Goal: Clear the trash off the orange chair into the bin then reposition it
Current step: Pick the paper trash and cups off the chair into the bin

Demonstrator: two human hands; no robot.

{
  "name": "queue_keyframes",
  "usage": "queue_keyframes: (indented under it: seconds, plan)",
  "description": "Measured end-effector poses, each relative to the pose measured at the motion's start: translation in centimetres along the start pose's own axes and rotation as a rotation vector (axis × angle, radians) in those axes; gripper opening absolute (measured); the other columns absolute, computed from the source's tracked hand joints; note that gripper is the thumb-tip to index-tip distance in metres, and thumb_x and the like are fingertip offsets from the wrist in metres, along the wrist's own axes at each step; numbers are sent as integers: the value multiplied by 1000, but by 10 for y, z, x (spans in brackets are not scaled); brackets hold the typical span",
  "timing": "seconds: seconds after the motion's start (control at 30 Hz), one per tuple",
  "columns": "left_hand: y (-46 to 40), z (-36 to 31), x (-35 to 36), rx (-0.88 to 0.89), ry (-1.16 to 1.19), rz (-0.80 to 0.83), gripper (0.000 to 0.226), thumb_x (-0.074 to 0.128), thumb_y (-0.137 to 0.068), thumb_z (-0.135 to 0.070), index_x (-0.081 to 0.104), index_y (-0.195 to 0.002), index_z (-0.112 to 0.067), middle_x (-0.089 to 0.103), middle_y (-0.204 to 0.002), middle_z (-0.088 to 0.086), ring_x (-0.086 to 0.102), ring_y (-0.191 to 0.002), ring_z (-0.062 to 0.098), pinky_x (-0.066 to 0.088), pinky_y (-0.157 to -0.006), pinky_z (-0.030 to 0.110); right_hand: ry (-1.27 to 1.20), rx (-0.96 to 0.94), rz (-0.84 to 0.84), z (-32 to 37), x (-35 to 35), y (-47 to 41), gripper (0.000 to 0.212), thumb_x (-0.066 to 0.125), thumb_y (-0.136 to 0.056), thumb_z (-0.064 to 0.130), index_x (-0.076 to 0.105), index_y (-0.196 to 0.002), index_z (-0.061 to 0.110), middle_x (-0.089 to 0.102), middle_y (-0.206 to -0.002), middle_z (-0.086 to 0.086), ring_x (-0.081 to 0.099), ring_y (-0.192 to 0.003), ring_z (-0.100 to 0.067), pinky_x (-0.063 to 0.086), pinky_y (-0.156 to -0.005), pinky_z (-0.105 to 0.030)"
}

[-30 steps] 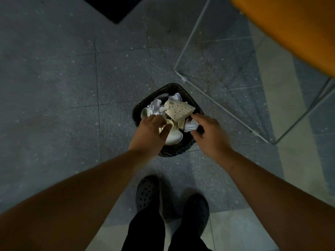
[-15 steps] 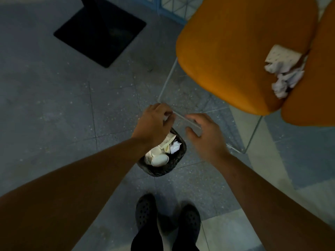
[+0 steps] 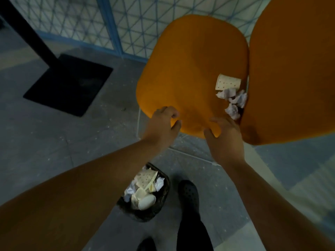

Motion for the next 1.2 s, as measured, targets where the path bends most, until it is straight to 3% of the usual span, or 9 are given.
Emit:
queue_keyframes:
  seconds: [0.1, 0.27, 0.4, 0.6, 0.7, 0.93, 1.03, 1.13, 1.2]
  plan:
    - [-34, 0, 25, -20, -2, 53, 33, 52, -98, -28, 48, -129, -17, 47, -136, 4, 44, -124, 24, 43, -96, 40, 30, 17, -73, -22, 3, -32, 32, 58, -93, 28, 55, -124, 25, 47, -136, -5, 42, -127, -31, 43, -98, -50]
    - [-104, -6, 63, 32, -47, 73, 41, 51, -98, -30, 44, -137, -22, 42, -143, 4, 49, -118, 28, 45, -89, 38, -78, 136, -101, -56, 16, -85, 42, 58, -91, 17, 47, -131, 27, 35, -145, -1, 36, -135, -26, 40, -105, -47]
    - [-155, -7, 120, 90, -5, 155, 41, 53, -95, -27, 46, -132, -41, 43, -144, -5, 44, -128, 20, 43, -103, 41, 72, 155, -165, -66, 24, -113, 59, 62, -84, 11, 43, -138, 23, 34, -150, -7, 24, -141, -31, 17, -117, -46]
    - [-215, -32, 152, 314, -227, 296, 52, 42, -96, -42, 35, -145, -27, 38, -151, 6, 33, -137, 29, 32, -108, 43, 131, 292, -174, -82, 31, -135, 52, 56, -89, 8, 43, -139, 15, 32, -152, -11, 28, -138, -32, 30, -111, -49]
    - [-222, -29, 164, 321, -281, 345, 48, 50, -93, -35, 45, -140, -24, 50, -140, 6, 46, -125, 30, 39, -99, 44, 141, 279, -211, -83, 30, -137, 52, 54, -88, 2, 46, -137, 16, 34, -150, -10, 35, -132, -31, 36, -106, -46]
    - [-220, -26, 138, 196, -9, 114, 16, 57, -91, -11, 59, -107, -11, 61, -105, 6, 58, -88, 19, 43, -68, 26, 83, 187, -247, -79, 31, -133, 48, 56, -78, -7, 57, -122, 14, 49, -136, -12, 46, -119, -34, 45, -92, -47]
    - [-209, -21, 117, 185, 67, 14, 11, 60, -87, -7, 61, -94, -15, 60, -95, 2, 58, -82, 18, 49, -67, 31, 52, 97, -247, -74, 30, -129, 43, 54, -81, -4, 58, -120, 13, 50, -133, -13, 47, -120, -34, 46, -93, -50]
    - [-187, -13, 88, 204, 107, -65, 11, 60, -88, -9, 60, -90, -20, 56, -92, -6, 56, -80, 13, 47, -65, 28, 11, 34, -221, -59, 25, -119, 40, 53, -86, -2, 57, -122, 15, 48, -132, -9, 37, -122, -10, 33, -104, -18]
    - [-167, -7, 68, 190, 85, -100, 8, 59, -91, -13, 59, -93, -21, 57, -96, -5, 55, -82, 14, 43, -68, 25, 7, -43, -229, -41, 23, -106, 36, 55, -87, -5, 59, -119, 11, 51, -126, -12, 34, -111, -1, 25, -94, 0]
Point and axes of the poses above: each hand's wrist, its own y-axis away from the middle knuckle, its own x-axis out of the palm, z = x × y, the point moved 5 cm from there along -y, towards the middle knuckle
